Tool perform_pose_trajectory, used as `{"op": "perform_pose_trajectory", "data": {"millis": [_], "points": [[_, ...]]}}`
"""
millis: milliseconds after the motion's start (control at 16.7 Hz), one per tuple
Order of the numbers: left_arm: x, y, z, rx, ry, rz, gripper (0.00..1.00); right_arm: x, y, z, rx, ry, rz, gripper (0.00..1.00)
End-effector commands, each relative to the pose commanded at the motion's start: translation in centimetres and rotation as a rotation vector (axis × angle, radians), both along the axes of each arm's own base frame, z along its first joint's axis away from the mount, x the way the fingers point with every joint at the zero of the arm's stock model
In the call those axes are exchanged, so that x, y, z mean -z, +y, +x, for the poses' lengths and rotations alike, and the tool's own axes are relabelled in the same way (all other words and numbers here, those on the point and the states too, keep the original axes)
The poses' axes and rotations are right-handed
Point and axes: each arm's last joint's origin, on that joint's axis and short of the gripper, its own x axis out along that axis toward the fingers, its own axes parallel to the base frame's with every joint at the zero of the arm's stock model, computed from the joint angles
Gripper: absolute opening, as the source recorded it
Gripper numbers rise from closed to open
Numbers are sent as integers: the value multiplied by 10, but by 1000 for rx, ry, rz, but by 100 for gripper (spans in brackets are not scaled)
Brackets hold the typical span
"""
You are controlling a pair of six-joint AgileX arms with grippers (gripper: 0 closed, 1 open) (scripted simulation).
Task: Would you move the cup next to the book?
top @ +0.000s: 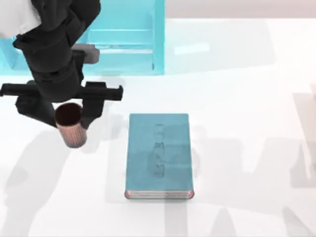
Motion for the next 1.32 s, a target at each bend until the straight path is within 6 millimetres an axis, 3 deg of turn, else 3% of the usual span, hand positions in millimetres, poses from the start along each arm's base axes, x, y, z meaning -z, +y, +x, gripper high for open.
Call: {"op": "perform_pose_trajectory", "data": {"millis": [240, 660, 1080, 1320], "points": [[-5, -18, -10, -54, -3, -25, 0, 0, 0, 0, 0, 0, 0, 100], [-3, -19, -10, -64, 1, -24, 0, 0, 0, 0, 0, 0, 0, 100], [52, -21, -10, -60, -5, -31, 0, 0, 0, 0, 0, 0, 0, 100], [60, -20, -11, -62, -3, -27, 0, 0, 0, 0, 0, 0, 0, 100]]}}
